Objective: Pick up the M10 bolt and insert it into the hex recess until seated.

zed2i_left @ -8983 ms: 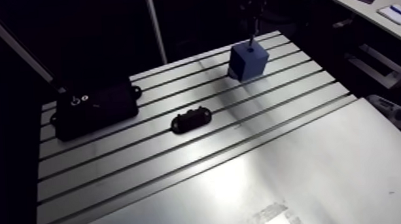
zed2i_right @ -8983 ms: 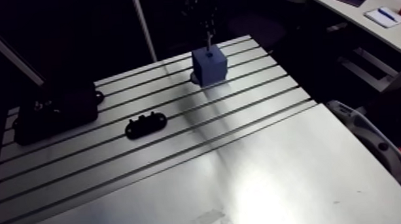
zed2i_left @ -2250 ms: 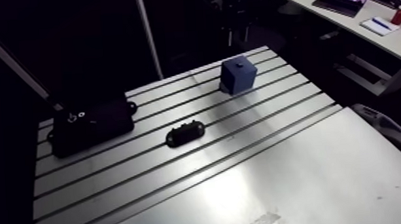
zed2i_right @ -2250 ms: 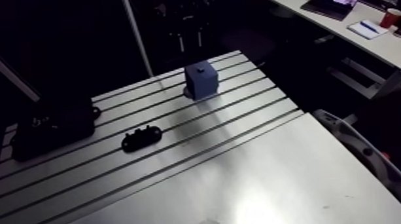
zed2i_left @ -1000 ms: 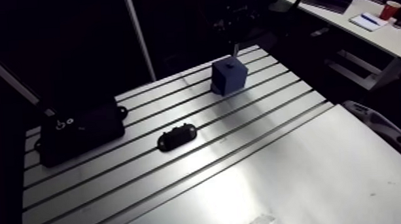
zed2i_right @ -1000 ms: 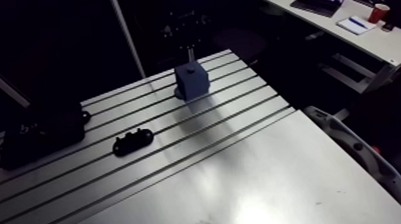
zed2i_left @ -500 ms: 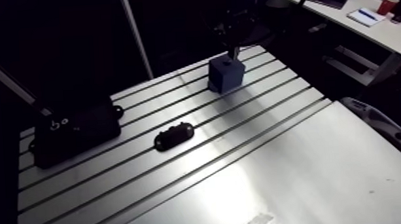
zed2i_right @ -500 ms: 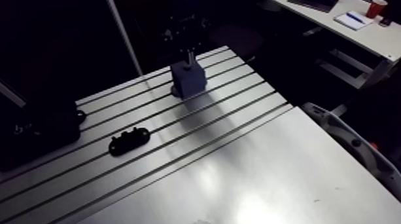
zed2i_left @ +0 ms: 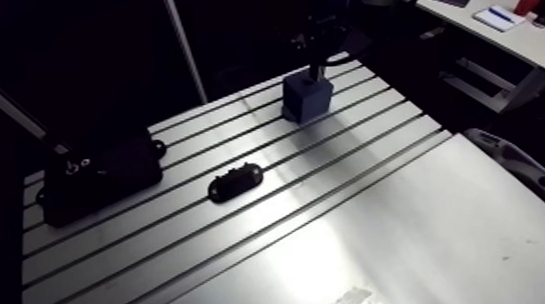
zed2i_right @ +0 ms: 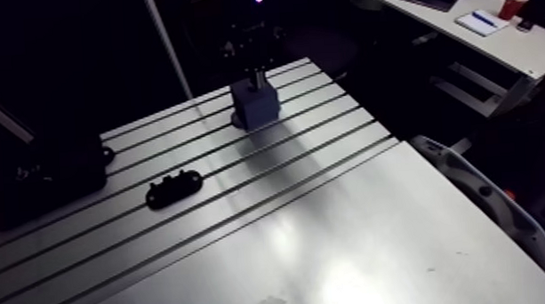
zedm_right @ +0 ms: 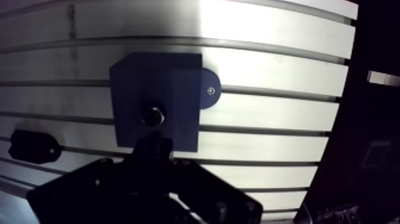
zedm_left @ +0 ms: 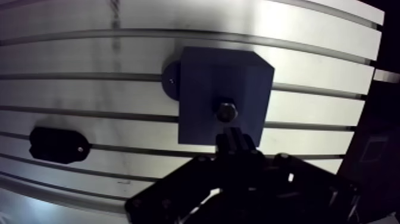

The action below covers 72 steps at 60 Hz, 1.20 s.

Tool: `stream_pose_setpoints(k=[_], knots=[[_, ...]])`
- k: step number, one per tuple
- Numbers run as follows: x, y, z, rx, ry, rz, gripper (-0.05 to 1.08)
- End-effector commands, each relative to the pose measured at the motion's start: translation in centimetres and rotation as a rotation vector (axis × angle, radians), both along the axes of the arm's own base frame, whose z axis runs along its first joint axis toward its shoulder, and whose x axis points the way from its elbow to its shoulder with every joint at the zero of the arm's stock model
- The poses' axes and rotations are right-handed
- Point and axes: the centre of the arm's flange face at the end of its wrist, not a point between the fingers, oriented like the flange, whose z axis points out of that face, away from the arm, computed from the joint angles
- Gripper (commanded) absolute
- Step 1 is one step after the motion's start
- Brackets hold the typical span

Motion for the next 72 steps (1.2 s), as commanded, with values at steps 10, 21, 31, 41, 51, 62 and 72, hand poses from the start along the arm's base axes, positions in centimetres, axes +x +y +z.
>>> stream_pose_setpoints(k=[10,21,31,41,51,62,72], knots=[[-0.18,0.10,-0.32,0.003,0.005,0.000,1.04],[-0.23,0.11,-0.24,0.003,0.006,0.001,1.04],[-0.28,0.14,-0.26,0.004,0.007,0.001,1.04],[-0.25,0.11,-0.34,0.002,0.006,0.001,1.04],[-0.24,0.12,-0.33,0.002,0.005,0.005,1.04],[-0.28,0.14,-0.27,0.002,0.007,0.013,1.04],[-0.39,0.20,-0.95,-0.003,-0.002,0.014,1.04]])
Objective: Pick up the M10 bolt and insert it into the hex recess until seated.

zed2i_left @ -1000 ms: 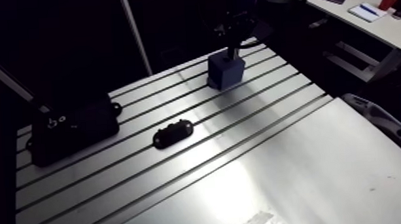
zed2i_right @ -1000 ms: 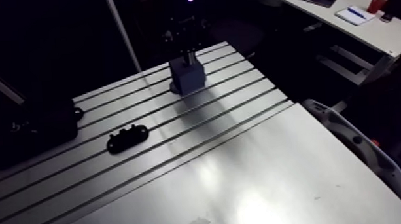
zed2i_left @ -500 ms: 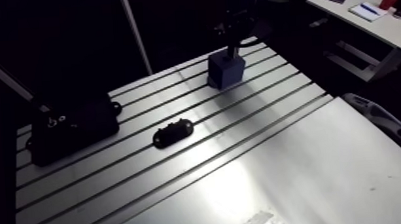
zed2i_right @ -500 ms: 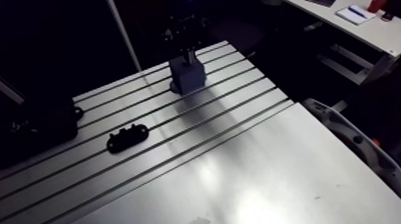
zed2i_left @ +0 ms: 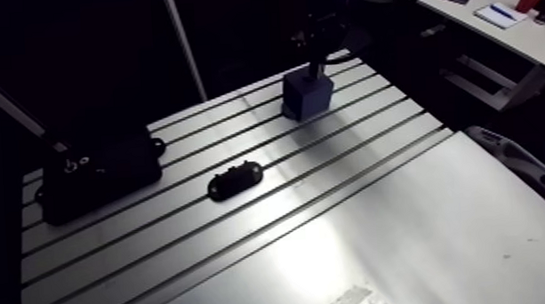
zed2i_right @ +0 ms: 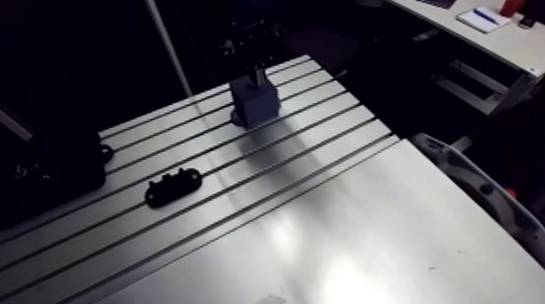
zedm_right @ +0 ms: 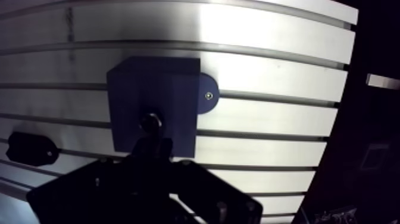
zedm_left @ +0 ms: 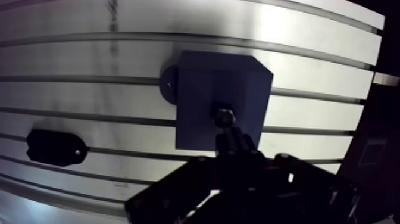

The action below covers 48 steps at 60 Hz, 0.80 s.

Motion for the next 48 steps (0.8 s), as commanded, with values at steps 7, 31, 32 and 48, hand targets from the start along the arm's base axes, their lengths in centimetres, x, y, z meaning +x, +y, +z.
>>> stream_pose_setpoints(k=[7,31,32,48], knots=[[-0.22,0.12,-0.75,-0.005,-0.009,0.005,1.04],[-0.32,0.17,-0.71,-0.005,-0.007,0.008,1.04],[-0.32,0.17,-0.71,-0.005,-0.007,0.008,1.04],[-0.29,0.13,-0.68,-0.006,-0.007,0.009,1.04]])
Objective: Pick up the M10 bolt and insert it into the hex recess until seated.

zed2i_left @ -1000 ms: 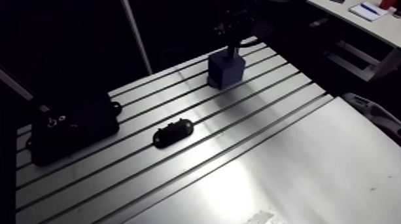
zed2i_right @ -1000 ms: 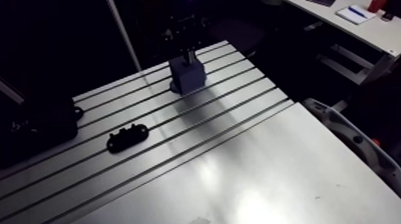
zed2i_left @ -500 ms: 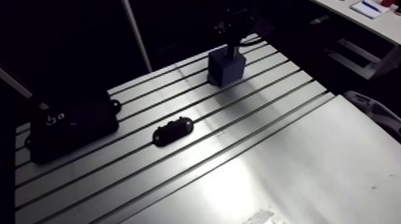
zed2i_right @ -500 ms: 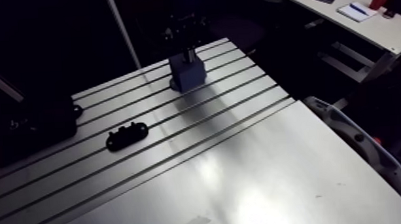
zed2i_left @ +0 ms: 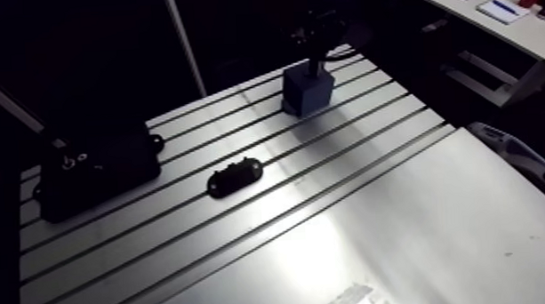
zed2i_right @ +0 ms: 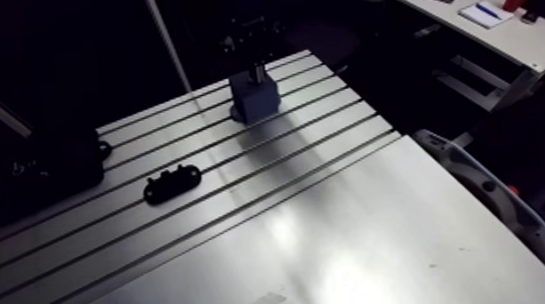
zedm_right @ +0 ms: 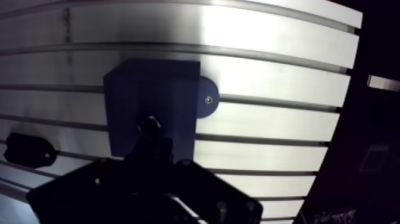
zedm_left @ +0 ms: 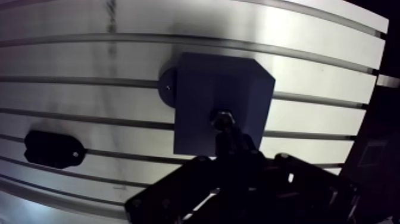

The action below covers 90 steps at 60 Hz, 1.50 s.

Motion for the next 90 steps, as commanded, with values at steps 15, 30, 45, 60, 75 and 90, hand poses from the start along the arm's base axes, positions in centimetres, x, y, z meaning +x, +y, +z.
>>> stream_pose_setpoints(k=[15,30,45,60,75,90], knots=[[0.13,-0.06,-0.18,-0.003,-0.003,0.001,1.04],[0.08,-0.03,-0.10,-0.002,-0.002,0.003,1.04],[0.17,-0.08,-0.24,-0.005,-0.005,0.015,1.04],[0.22,-0.09,-0.31,-0.005,-0.007,0.020,1.04],[0.21,-0.10,-0.31,-0.006,-0.006,0.020,1.04],[-0.13,-0.08,0.29,-0.004,0.007,0.022,1.04]])
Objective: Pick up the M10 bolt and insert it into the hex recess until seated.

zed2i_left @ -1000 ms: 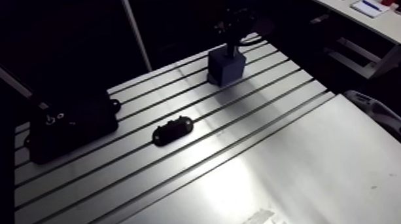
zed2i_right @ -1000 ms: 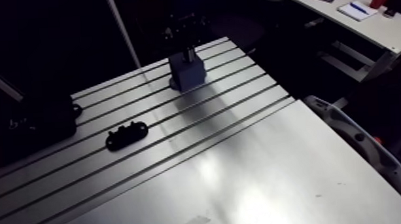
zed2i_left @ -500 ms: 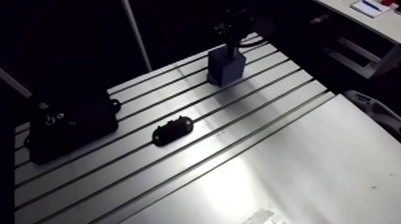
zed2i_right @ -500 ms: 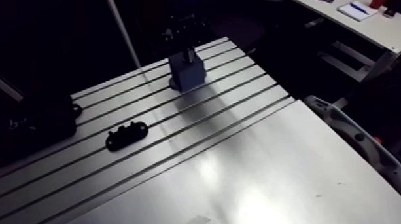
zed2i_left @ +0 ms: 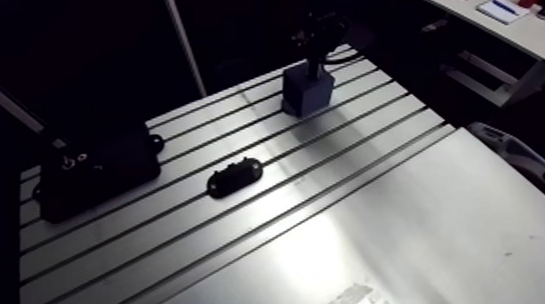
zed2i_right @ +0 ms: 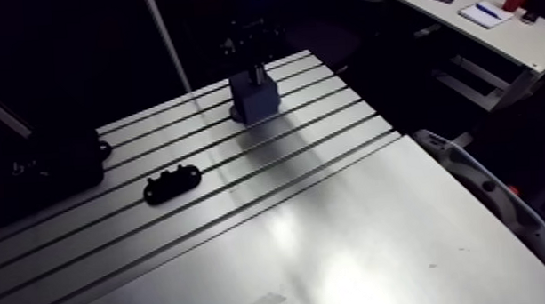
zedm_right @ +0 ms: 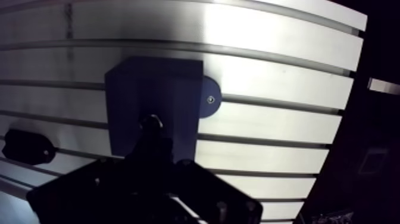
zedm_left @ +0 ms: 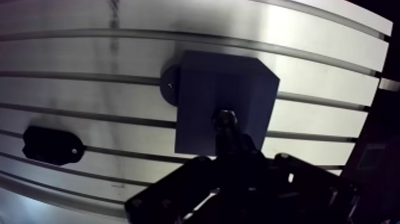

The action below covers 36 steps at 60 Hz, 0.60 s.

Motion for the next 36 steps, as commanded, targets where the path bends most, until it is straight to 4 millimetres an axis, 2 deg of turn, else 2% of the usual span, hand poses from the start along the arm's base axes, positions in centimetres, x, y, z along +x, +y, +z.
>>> stream_pose_setpoints(k=[1,29,30,32,33,34,35,36], knots=[[-0.3,0.0,0.5,0.001,0.010,0.002,1.04],[-0.3,-0.2,1.5,0.007,0.023,0.004,1.01],[-0.3,-0.2,1.6,0.006,0.025,0.002,0.74],[-0.3,-0.2,1.6,0.006,0.025,0.002,0.74],[-0.3,-0.3,1.7,0.006,0.026,0.004,0.45],[-0.3,-0.3,1.7,0.006,0.026,0.004,0.45],[-0.3,-0.5,1.8,0.008,0.024,0.005,0.11],[-0.3,-0.5,1.8,0.008,0.024,0.005,0.11]])
